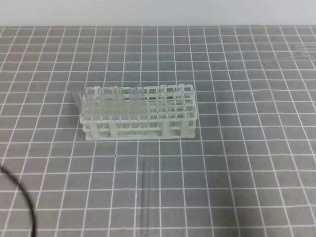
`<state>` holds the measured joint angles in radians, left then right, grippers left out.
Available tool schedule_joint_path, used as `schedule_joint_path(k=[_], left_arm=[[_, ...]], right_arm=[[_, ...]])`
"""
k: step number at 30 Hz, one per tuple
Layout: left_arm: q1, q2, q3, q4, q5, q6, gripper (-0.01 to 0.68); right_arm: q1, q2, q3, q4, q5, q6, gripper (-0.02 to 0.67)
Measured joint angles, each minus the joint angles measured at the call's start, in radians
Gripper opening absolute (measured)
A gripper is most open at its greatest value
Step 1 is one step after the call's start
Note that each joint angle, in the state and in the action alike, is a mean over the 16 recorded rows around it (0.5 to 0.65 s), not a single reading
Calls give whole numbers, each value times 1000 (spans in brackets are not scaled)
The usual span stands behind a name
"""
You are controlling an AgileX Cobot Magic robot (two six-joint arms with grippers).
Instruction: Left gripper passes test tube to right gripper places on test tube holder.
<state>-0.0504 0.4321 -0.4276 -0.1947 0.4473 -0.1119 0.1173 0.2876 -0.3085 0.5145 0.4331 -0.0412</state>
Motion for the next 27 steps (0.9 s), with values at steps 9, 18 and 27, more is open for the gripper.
schedule_joint_path(k=[9,18,27], left_arm=[[-63,411,-174,-309,169,393,0],[-326,793,-310,-369,124,392,0],[-630,1081,-525,-70,190,53,2]], right_arm=[[0,245,-109,-39,160,-71,-13],[0,332,-116,-2,206,-152,-13],[0,339,-116,29,221,-196,-13]])
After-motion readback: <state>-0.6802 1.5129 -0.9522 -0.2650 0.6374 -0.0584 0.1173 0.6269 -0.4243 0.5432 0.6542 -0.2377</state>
